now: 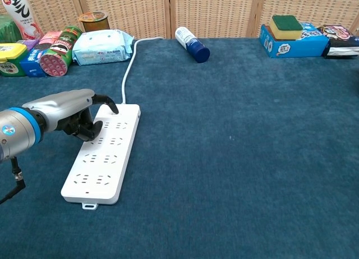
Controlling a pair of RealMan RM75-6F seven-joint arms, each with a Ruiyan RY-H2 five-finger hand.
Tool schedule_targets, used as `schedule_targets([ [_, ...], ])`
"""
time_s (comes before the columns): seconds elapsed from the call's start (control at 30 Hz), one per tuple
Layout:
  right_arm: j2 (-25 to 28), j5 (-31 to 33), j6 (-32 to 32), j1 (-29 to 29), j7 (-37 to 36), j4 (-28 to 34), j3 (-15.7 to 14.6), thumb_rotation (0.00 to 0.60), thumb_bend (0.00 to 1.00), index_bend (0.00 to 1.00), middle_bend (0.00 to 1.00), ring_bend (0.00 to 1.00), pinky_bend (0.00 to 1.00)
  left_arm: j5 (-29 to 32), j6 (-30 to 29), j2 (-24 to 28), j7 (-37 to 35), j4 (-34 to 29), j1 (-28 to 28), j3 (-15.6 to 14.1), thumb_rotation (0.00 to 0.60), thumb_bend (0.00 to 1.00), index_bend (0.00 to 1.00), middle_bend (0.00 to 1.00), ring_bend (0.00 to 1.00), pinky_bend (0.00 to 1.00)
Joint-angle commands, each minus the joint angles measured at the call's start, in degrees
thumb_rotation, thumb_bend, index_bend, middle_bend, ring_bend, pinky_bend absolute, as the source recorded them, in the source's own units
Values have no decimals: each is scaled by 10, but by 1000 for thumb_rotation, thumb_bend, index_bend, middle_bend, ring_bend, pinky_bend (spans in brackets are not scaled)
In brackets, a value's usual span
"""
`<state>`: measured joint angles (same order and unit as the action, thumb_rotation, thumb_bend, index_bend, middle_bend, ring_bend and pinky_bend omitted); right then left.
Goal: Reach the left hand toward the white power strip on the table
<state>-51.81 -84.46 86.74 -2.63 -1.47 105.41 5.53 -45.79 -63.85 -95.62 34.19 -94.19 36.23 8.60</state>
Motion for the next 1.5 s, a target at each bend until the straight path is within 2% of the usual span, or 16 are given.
schedule_targets([
  [0.03, 0, -1, 0, 0, 0, 0, 0, 600, 0, 0, 11, 0, 0, -1, -1, 2, -3, -2, -1, -1, 600, 672, 234, 1000, 1000, 1000],
  [0.87, 1, -2, 3, 1, -4, -1, 0, 600, 0, 0, 11, 0, 0, 13, -1, 7, -5, -7, 5, -8, 600, 672, 234, 1000, 1000, 1000],
  [1.03, 1, -3, 4, 1, -5, -1, 0, 600, 0, 0, 11, 0, 0, -1, -14, 14, -22, -16, 0, 0, 600, 672, 233, 1000, 1000, 1000],
  [1.27, 1, -3, 2, 0, -5, -1, 0, 600, 0, 0, 11, 0, 0, -47, -49, 50, -51, -56, -16, 9, 600, 653, 233, 1000, 1000, 1000],
  [1.4, 1, -3, 3, 1, -5, -1, -1, 600, 0, 0, 11, 0, 0, -122, -89, 85, -87, -81, -40, 0, 600, 557, 234, 1000, 1000, 991],
  [1.47, 2, -4, 3, 1, -5, 0, -1, 600, 0, 0, 11, 0, 0, -184, -114, 115, -125, -87, -64, -20, 600, 477, 199, 952, 934, 901],
  [1.5, 2, -5, 4, 1, -4, 0, -1, 600, 0, 0, 11, 0, 0, -201, -120, 128, -136, -89, -73, -29, 600, 429, 134, 836, 809, 797],
])
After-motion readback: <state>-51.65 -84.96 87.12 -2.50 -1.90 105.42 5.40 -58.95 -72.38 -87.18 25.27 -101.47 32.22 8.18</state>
